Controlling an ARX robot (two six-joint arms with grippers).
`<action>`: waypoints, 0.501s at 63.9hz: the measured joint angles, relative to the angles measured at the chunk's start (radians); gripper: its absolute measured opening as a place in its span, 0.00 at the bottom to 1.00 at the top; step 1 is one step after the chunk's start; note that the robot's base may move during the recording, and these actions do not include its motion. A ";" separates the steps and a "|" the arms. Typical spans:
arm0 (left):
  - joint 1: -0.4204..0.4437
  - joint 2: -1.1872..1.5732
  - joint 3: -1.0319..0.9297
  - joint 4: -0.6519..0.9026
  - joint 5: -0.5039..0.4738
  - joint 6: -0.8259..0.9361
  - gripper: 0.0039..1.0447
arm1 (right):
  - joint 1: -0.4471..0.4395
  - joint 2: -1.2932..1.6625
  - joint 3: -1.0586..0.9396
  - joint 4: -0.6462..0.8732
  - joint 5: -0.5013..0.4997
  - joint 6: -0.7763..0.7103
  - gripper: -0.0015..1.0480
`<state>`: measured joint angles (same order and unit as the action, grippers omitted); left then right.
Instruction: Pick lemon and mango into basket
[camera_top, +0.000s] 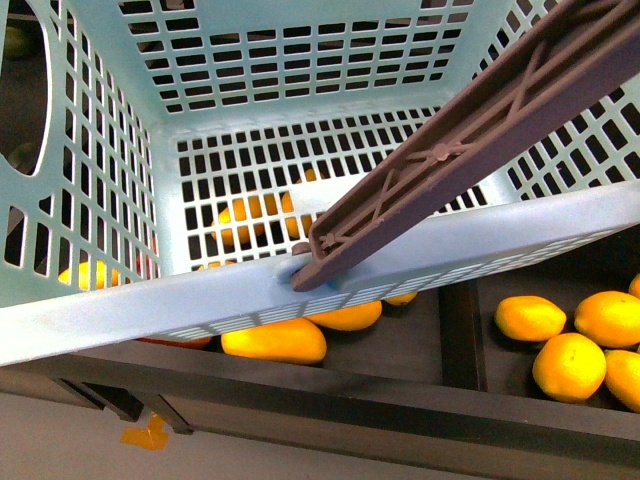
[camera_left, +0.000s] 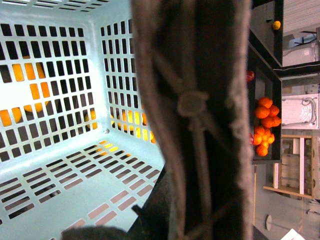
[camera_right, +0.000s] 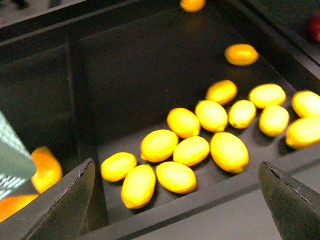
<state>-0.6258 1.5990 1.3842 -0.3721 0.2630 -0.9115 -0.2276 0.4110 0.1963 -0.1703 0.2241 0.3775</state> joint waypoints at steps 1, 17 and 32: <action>0.000 0.000 0.000 0.000 0.000 0.000 0.04 | -0.015 0.013 0.002 0.012 -0.007 0.001 0.92; 0.000 0.000 0.000 0.000 -0.013 0.001 0.04 | -0.225 0.626 0.068 0.423 -0.037 0.030 0.92; -0.001 0.000 0.000 0.000 -0.002 0.001 0.04 | -0.177 1.169 0.245 0.628 0.016 -0.055 0.92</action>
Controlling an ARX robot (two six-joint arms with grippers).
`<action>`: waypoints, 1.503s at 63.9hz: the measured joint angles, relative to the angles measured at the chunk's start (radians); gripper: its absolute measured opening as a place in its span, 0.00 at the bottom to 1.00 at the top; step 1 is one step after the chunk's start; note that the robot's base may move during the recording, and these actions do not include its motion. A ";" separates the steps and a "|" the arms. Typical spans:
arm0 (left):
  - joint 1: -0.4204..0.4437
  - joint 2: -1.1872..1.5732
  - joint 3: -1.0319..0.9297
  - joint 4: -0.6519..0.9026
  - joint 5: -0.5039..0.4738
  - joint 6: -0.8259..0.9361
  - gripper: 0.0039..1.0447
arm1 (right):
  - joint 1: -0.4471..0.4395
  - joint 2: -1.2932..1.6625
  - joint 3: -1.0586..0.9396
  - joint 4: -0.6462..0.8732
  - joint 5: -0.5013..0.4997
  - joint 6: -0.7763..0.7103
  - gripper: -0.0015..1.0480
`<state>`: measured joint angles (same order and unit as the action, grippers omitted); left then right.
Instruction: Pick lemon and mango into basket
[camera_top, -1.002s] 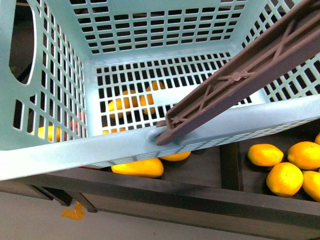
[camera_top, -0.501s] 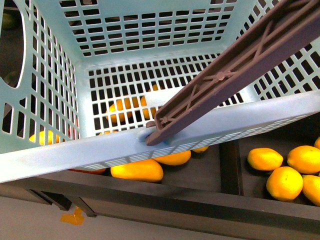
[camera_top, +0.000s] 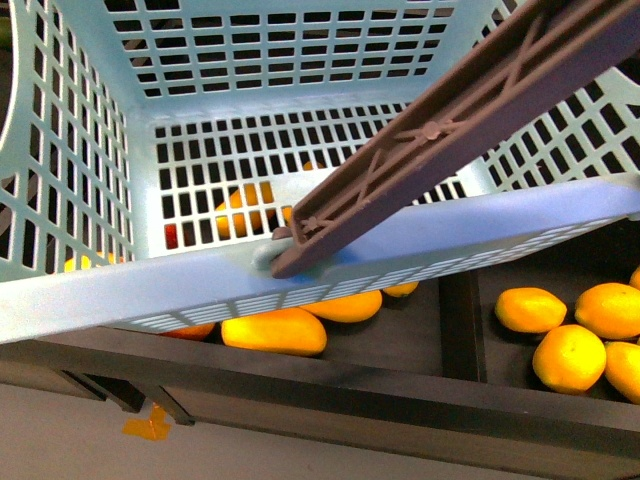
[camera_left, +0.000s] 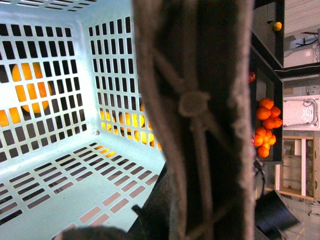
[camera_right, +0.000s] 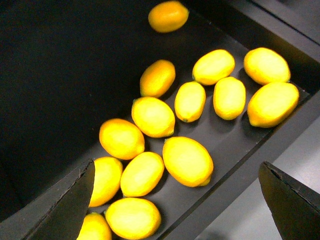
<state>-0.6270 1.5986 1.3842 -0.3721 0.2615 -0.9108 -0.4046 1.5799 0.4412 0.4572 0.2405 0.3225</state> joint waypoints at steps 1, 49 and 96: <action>0.000 0.000 0.000 0.000 0.000 0.000 0.04 | 0.002 0.018 0.008 0.004 0.000 -0.007 0.92; 0.000 0.000 0.000 0.000 -0.002 0.000 0.04 | 0.051 0.734 0.438 0.024 -0.161 -0.182 0.92; 0.000 0.000 0.000 0.000 -0.004 0.000 0.04 | 0.039 0.946 0.708 -0.067 -0.200 -0.132 0.92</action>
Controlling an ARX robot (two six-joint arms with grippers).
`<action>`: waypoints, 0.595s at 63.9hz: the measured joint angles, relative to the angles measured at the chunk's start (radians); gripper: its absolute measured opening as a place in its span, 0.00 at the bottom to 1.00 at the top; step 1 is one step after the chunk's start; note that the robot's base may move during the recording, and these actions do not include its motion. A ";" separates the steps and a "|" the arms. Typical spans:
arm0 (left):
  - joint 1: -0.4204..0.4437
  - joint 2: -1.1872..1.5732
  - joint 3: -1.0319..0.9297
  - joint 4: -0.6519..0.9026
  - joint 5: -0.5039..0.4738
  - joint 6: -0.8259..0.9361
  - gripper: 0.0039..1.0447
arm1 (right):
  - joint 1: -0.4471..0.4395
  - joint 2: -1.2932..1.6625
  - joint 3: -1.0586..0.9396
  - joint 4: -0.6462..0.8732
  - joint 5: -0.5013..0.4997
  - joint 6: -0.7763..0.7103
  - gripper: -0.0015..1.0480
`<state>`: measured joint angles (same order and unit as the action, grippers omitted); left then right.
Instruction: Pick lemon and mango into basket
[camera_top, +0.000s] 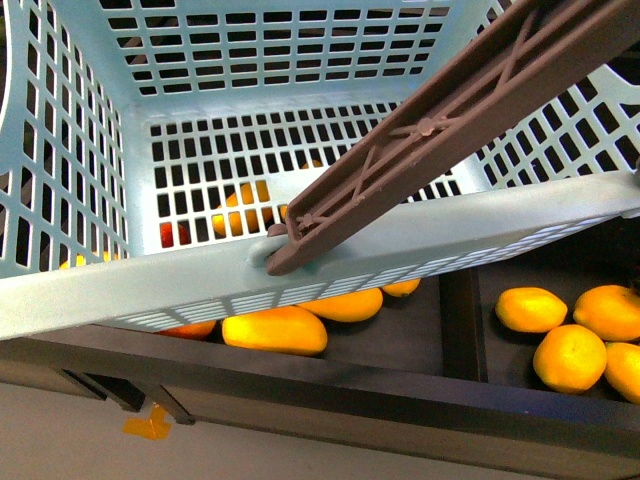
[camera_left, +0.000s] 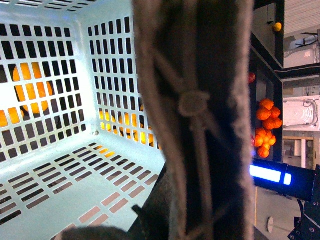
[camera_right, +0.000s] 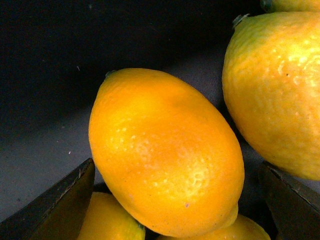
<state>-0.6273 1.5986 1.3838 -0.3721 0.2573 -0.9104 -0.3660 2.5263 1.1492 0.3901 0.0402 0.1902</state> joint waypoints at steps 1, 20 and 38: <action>0.000 0.000 0.000 0.000 0.000 0.000 0.04 | 0.000 0.001 0.002 0.000 0.000 -0.001 0.92; 0.000 0.000 0.000 0.000 0.001 0.000 0.04 | -0.008 0.005 -0.019 0.019 -0.038 0.043 0.65; 0.000 0.000 0.000 0.000 0.000 0.000 0.04 | -0.043 -0.116 -0.170 0.088 -0.127 -0.003 0.62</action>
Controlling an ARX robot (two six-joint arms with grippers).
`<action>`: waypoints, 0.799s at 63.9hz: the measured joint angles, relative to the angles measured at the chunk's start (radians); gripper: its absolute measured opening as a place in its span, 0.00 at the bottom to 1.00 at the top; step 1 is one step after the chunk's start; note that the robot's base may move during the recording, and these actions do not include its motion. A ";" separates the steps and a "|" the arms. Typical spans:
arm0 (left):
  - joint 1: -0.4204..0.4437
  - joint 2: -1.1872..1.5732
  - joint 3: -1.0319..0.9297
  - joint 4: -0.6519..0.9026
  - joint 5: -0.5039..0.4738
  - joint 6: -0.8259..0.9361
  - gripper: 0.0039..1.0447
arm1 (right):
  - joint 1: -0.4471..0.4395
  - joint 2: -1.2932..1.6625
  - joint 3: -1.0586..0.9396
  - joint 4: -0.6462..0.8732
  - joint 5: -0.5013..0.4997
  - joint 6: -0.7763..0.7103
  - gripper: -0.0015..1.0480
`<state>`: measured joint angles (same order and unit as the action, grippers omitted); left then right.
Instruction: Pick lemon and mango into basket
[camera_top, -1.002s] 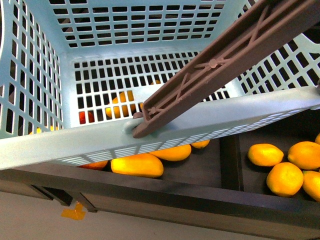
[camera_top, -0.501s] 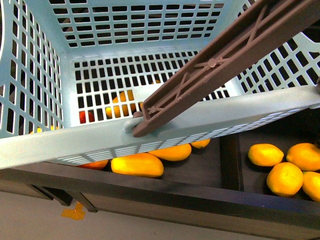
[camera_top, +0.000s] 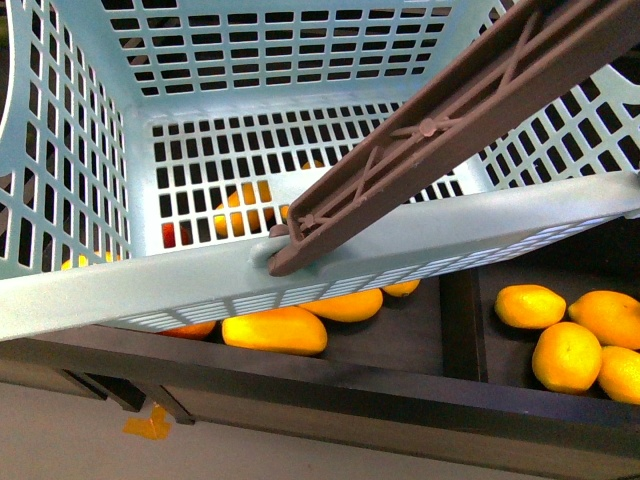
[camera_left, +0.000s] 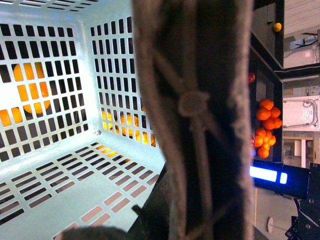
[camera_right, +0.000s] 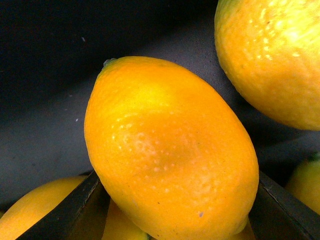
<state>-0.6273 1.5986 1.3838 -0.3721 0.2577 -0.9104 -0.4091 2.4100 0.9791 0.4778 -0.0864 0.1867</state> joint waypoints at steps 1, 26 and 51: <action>0.000 0.000 0.000 0.000 0.000 0.000 0.04 | -0.006 -0.023 -0.019 0.009 -0.015 -0.005 0.62; 0.000 0.000 0.000 0.000 0.001 0.000 0.04 | -0.069 -0.548 -0.302 0.000 -0.235 -0.090 0.62; 0.000 0.000 0.000 0.000 0.000 0.000 0.04 | 0.277 -1.093 -0.293 -0.079 -0.224 0.109 0.62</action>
<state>-0.6273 1.5986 1.3838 -0.3721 0.2581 -0.9104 -0.1322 1.3170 0.6865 0.3992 -0.3107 0.2962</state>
